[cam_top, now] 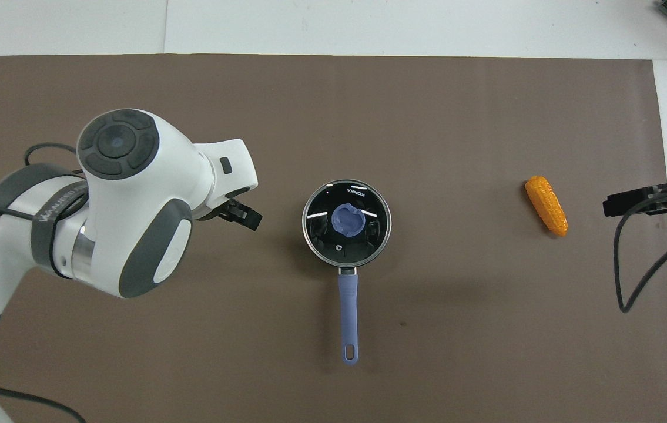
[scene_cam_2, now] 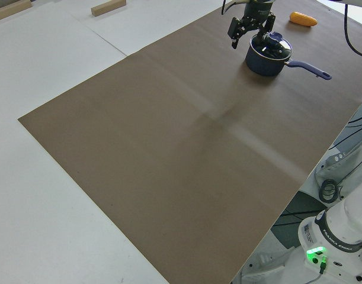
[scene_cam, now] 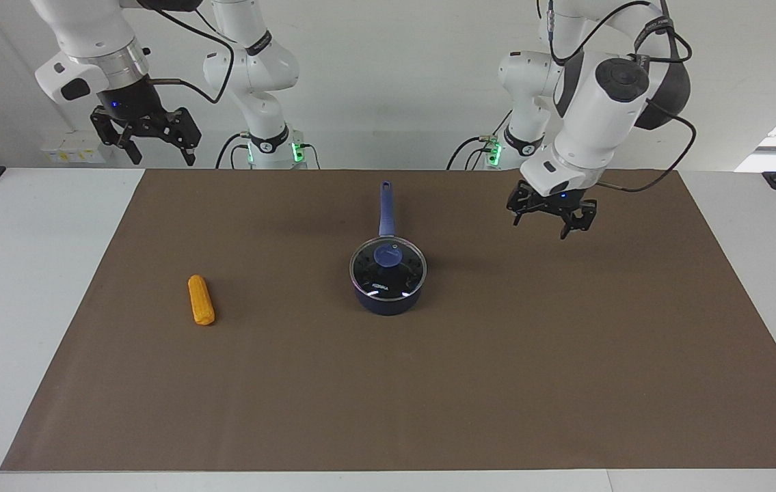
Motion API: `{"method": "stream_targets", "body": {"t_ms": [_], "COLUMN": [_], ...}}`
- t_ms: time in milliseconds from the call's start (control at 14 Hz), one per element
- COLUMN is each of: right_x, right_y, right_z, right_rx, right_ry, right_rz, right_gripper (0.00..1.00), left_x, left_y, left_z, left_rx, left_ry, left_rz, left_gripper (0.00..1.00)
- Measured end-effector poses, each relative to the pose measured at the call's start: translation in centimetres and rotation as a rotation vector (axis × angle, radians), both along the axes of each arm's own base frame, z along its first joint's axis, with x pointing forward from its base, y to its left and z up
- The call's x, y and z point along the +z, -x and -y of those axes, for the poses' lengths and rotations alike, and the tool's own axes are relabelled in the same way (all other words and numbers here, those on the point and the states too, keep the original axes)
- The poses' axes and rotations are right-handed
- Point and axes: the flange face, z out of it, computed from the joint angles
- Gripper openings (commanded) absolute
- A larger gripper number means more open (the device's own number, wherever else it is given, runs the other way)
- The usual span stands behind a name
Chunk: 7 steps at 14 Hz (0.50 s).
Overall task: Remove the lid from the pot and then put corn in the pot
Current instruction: 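Grasp the lid knob with the left gripper while the right gripper reaches the corn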
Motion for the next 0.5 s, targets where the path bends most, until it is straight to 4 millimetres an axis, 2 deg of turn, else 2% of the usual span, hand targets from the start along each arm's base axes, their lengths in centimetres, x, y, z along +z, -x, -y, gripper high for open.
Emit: {"method": "stream_targets", "body": {"t_ms": [143, 357, 500], "right_x": [-4.3, -10.6, -14.8], "right_y": [-1.2, -3.5, -5.2], "right_z": [1.0, 2.8, 4.0], "right_rx": [0.069, 0.173, 0.207], "right_ry": [0.005, 0.017, 0.027], "right_rz": [0.006, 0.01, 0.019], "right_gripper": [1.0, 1.0, 1.0], "left_x": [-1.2, -1.8, -2.2], "left_y": [0.2, 0.6, 1.6], "left_z": [2.4, 5.7, 9.2], "left_rx": [0.011, 0.073, 0.121], "left_ry": [0.004, 0.009, 0.013], "left_rz": [0.003, -0.001, -0.002], "left_gripper": [1.0, 1.0, 1.0]}}
